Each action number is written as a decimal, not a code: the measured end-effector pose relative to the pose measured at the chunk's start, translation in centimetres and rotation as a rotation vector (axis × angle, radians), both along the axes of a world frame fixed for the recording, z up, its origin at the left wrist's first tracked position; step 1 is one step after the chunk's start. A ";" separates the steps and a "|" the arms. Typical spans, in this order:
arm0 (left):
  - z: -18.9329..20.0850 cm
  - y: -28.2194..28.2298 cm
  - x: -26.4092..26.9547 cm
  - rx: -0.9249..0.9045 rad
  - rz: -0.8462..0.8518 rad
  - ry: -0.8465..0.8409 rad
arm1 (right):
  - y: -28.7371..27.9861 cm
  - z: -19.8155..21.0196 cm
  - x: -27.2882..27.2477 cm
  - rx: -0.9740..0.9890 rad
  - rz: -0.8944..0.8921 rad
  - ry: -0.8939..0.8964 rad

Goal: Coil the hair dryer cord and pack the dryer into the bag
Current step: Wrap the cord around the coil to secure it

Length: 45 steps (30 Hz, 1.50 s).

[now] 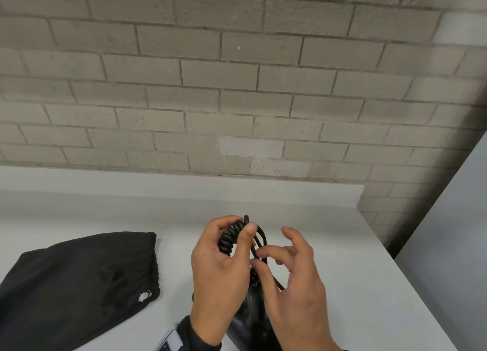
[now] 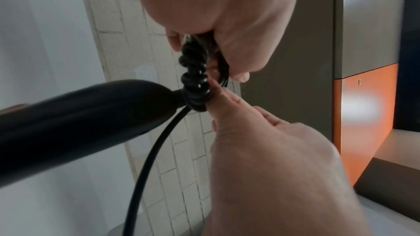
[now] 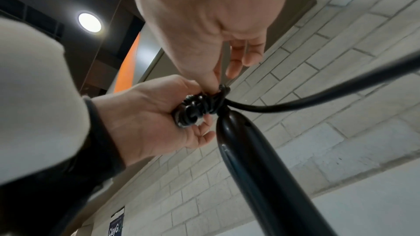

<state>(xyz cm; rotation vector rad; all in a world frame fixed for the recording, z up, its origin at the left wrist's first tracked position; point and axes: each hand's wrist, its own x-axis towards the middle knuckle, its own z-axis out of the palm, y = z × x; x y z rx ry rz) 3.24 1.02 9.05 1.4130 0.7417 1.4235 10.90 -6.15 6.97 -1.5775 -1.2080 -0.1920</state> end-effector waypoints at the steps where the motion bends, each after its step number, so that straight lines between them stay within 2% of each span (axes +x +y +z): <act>1: -0.1 0.0 0.1 0.000 0.019 -0.012 | 0.0 0.1 -0.2 -0.011 -0.002 0.007; 5: -0.3 -0.4 0.4 0.031 0.074 -0.035 | 0.0 0.9 -0.7 -0.075 -0.036 0.004; 9: -0.6 -0.3 0.7 0.085 0.131 -0.063 | -0.3 1.6 -0.9 -0.243 -0.035 -0.005; 13: -1.0 0.0 0.8 0.156 0.162 -0.057 | -0.6 2.8 -1.2 -0.379 0.063 0.037; 20: -1.7 0.5 0.7 0.319 0.159 -0.017 | -0.8 4.9 0.5 -0.363 0.209 0.378; 24: -2.0 1.2 0.5 0.443 0.156 0.070 | -0.8 6.1 2.2 -0.437 0.324 0.658; 27: -2.0 1.8 0.3 0.512 0.092 0.077 | -0.8 6.8 3.4 -0.494 0.401 0.813; 29: -2.1 2.3 0.1 0.532 0.034 0.067 | -0.5 7.2 4.4 -0.528 0.450 0.924; 33: -2.0 2.7 0.0 0.523 -0.065 0.056 | 0.1 7.9 5.8 -0.562 0.726 1.243; 36: -1.8 2.6 0.4 0.496 -0.081 0.067 | 0.4 7.4 5.8 -0.496 0.753 1.398; 38: -1.7 2.7 0.6 0.451 -0.057 0.072 | 0.2 6.8 5.1 -0.379 0.736 1.388; 40: -1.5 3.0 0.6 0.416 -0.041 0.077 | -0.1 5.9 4.3 -0.241 0.733 1.291; 43: -1.4 3.0 0.6 0.397 -0.025 0.082 | -0.9 3.9 2.5 -0.097 0.649 1.005; 45: -1.4 2.9 0.7 0.369 -0.016 0.085 | -1.1 2.0 1.2 -0.075 0.488 0.751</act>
